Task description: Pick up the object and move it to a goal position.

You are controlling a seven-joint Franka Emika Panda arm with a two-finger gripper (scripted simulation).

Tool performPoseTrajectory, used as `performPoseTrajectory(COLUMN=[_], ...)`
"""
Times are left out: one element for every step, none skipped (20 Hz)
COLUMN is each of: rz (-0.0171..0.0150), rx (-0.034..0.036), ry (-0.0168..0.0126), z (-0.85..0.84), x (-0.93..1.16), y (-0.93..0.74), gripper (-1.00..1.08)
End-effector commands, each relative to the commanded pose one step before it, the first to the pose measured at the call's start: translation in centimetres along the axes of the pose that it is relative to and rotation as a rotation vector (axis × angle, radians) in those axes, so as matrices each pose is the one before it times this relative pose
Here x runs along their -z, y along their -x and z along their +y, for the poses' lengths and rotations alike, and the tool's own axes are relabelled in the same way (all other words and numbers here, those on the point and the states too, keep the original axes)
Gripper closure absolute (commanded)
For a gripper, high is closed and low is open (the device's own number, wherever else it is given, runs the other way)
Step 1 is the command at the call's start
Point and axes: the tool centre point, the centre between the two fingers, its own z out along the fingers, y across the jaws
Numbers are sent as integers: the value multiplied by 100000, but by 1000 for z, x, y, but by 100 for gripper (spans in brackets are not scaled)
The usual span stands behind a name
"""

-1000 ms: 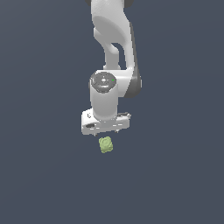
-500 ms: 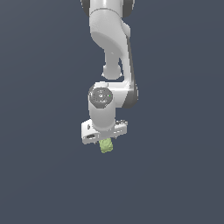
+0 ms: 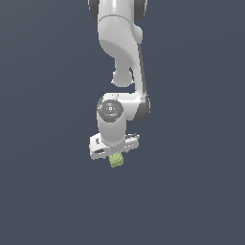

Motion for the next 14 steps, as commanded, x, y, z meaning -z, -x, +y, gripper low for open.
performPoseTrajectory(rz=[-125,27,0,19,0,20,0,0,0,0,0,0,0,0], rx=[63,93,0,66,0,66,0,0,0,0,0,0,0,0], ry=[-55,-11,0,-8,0,-7,0,0,0,0,0,0,0,0], z=[-12,-38,19,-25,16,-27,15,15,15,12,4,0,0,0], x=[-1261,-604,-551,-456,-383,-288,-216,-132,-48,23,21,0,0,0], y=[73,4,19,0,6,-17,-14,-25,-37,-40,-15,0,0,0], gripper=[-92,-92,-92,-92,-92,-92,-92,-92,-92,-92,-92,108,108,108])
